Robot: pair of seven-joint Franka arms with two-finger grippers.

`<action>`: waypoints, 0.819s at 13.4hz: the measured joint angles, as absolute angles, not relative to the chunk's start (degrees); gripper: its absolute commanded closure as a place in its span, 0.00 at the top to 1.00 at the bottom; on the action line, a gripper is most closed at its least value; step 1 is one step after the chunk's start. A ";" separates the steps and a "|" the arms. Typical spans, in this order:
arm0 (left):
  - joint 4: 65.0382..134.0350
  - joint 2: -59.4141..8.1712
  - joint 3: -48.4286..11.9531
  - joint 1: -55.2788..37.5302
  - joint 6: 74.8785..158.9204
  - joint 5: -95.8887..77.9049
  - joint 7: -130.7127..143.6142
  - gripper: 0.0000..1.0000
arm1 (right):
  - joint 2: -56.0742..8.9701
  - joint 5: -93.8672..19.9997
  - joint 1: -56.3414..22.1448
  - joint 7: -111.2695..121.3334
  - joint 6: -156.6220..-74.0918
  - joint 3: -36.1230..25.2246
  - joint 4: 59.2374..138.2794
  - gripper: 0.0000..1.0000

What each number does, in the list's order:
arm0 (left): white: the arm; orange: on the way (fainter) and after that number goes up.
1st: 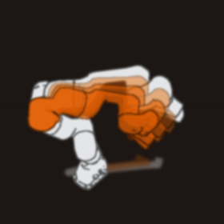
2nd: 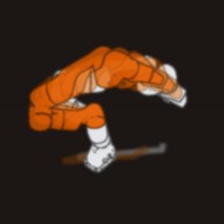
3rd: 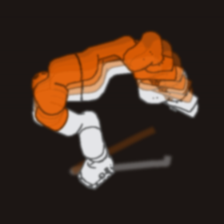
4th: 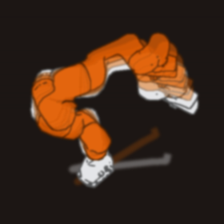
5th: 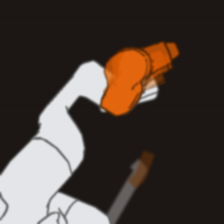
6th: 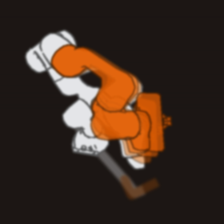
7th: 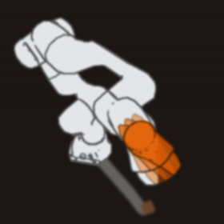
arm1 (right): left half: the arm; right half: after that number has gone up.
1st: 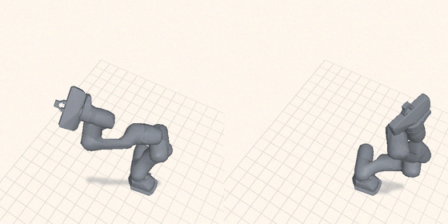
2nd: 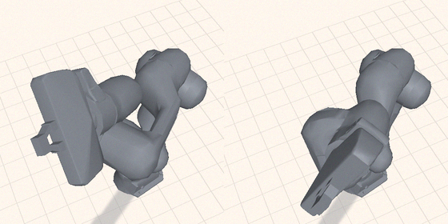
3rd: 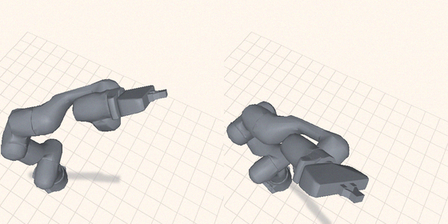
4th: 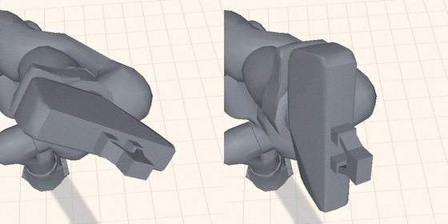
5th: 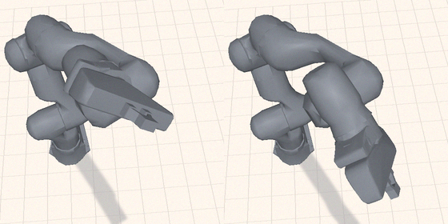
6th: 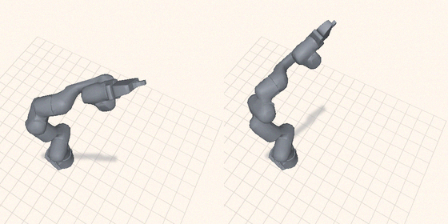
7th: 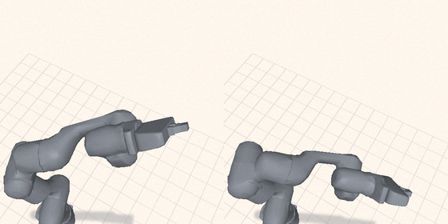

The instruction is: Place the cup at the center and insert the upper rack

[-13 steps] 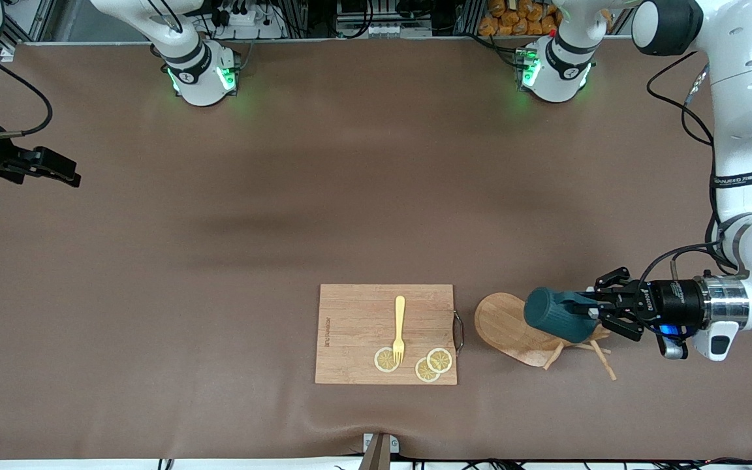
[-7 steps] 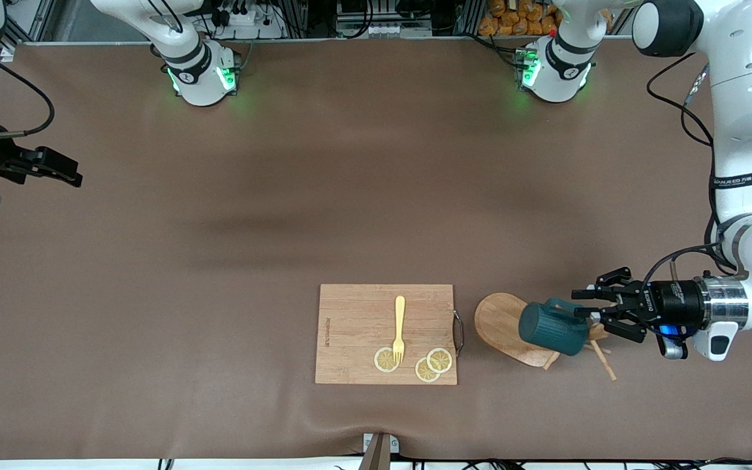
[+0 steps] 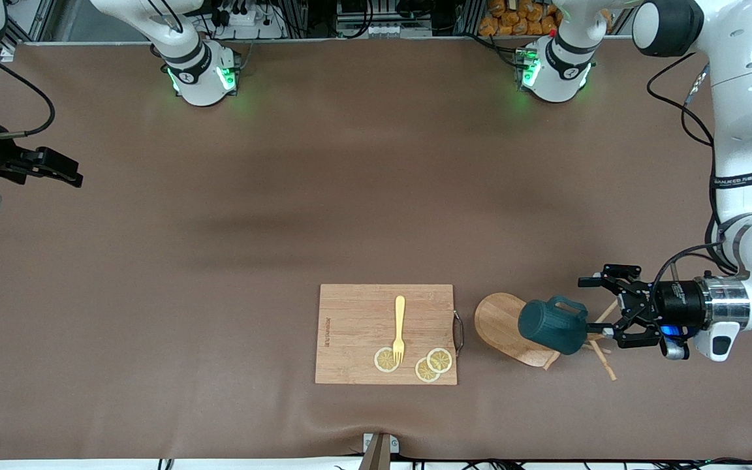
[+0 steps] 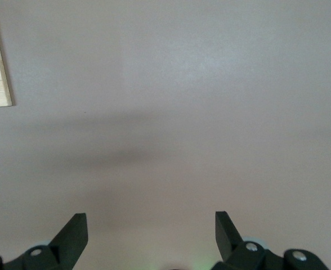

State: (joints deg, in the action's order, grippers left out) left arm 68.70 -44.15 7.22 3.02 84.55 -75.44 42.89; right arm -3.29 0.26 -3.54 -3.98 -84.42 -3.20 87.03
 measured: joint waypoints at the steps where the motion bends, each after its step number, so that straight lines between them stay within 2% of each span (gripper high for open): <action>1: 68.39 -43.64 7.40 2.91 84.61 -73.73 42.82 1.00 | -3.29 0.26 -3.54 -3.98 -84.42 -3.20 87.03 1.00; 4: 67.48 -40.32 7.45 1.91 86.06 -63.46 41.04 1.00 | -3.29 0.26 -3.54 -3.98 -84.43 -3.20 87.03 1.00; 11: 67.80 -28.29 7.21 -3.63 87.54 -27.73 21.53 1.00 | -3.29 0.25 -3.46 -3.98 -83.17 -4.40 87.02 1.00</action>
